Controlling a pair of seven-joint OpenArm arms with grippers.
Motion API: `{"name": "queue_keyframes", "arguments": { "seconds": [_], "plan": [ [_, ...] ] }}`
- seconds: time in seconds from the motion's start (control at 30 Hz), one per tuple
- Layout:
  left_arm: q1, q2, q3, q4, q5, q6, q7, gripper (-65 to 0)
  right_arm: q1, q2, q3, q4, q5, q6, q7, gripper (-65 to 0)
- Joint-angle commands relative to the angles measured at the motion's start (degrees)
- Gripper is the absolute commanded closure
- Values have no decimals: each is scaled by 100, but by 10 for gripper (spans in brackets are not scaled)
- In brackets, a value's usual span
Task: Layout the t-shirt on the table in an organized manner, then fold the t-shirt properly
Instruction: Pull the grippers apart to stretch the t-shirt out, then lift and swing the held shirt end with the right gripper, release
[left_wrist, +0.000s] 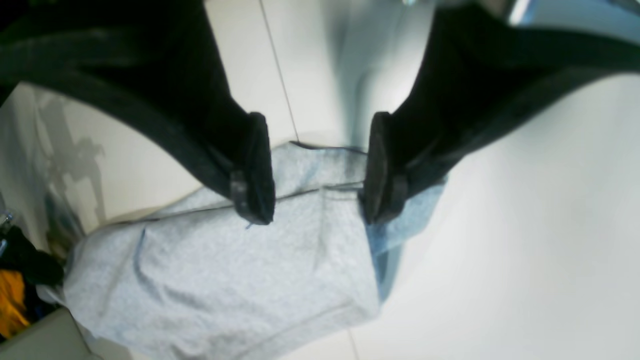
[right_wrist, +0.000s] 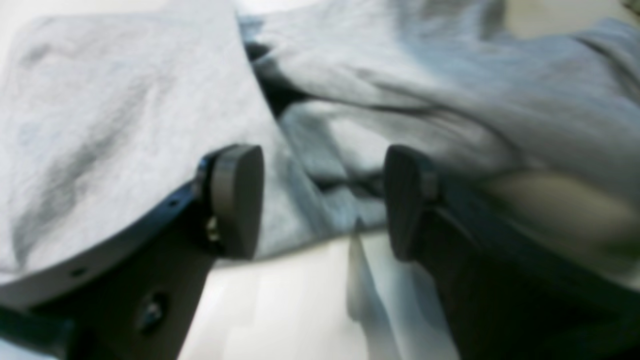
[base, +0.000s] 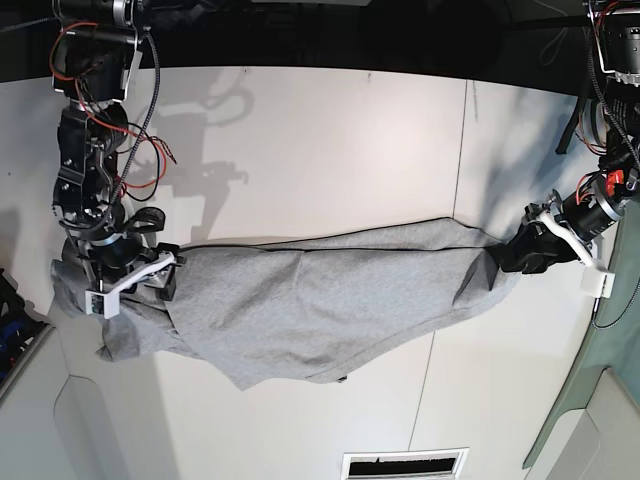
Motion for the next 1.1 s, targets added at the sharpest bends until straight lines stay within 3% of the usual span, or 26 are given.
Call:
{"name": "queue_keyframes", "arguments": {
  "seconds": [0.0,0.03,0.1,0.2,0.23,0.3,0.4,0.6,0.83,0.97,1.07],
  "plan": [
    [-76,-87,-42,85,-72,-63,-127,-326,293,28,-101,-155,-11,28,166,-371],
    [-76,-68,-42,83,-24,-61,-131,-326,435,28,-210,-415,-31,31,179,-365],
    [-79,-26,-42,83,17,-61,-177,-302,640,26,-461,-791,-26,39,175,-261],
    [-81,-26,-42,83,17,-63,-214,-147,702,-2,-828,-855,-31,59,197,-9],
    [-79,-26,-42,83,17,-63,-216,-88,706,-33,-896,-815,-31,70,221,0],
    [-63,-28,-42,83,17,-66,-179,0,706,-107,-949,-649,-22,293,271,0],
    [-20,-120,-44,85,-68,-201,96,0,798,-330,-949,-289,-26,715,389,0],
    [728,-426,-44,538,-1550,-222,1047,0,1631,-883,-949,-234,-72,879,332,0],
    [2094,-297,-42,2020,-1838,-222,1276,0,2570,-1456,-1220,-809,-70,981,326,0],
    [2682,-101,-42,2756,-1888,-222,1268,0,2844,-1488,-2092,-1235,63,1102,415,0],
    [2743,-39,-42,2903,-1882,-222,1233,0,2844,-1486,-2643,-1366,13,968,409,-254]
  ]
}}
